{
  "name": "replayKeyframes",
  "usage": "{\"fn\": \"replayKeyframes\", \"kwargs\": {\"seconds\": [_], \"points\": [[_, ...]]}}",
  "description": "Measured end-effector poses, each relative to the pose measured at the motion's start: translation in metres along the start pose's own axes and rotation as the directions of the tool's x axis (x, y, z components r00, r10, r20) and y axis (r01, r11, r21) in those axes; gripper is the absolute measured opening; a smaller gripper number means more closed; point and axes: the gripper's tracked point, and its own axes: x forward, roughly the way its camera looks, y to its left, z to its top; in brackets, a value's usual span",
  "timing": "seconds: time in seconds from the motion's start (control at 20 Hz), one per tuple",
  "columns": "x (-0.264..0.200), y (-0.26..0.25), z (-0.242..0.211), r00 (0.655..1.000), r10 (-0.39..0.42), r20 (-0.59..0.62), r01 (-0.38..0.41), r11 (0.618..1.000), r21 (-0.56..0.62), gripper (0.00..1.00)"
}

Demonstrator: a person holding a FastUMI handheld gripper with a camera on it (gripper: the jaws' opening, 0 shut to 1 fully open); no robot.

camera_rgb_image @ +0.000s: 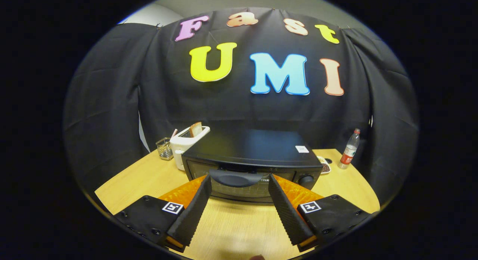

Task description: Open the toaster oven, put the food inside, and close the toaster oven door.

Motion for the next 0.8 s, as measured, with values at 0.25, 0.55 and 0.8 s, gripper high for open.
{"fn": "replayKeyframes", "kwargs": {"seconds": [0.25, 0.55, 0.8], "points": [[-0.057, -0.04, 0.033, 0.995, -0.024, 0.099, 0.029, 0.998, -0.048, 0.97], [-0.124, -0.095, 0.056, 0.983, -0.075, 0.167, 0.075, 0.997, 0.006, 0.97], [-0.17, -0.121, 0.066, 0.968, -0.104, 0.23, 0.102, 0.995, 0.019, 0.97]]}}
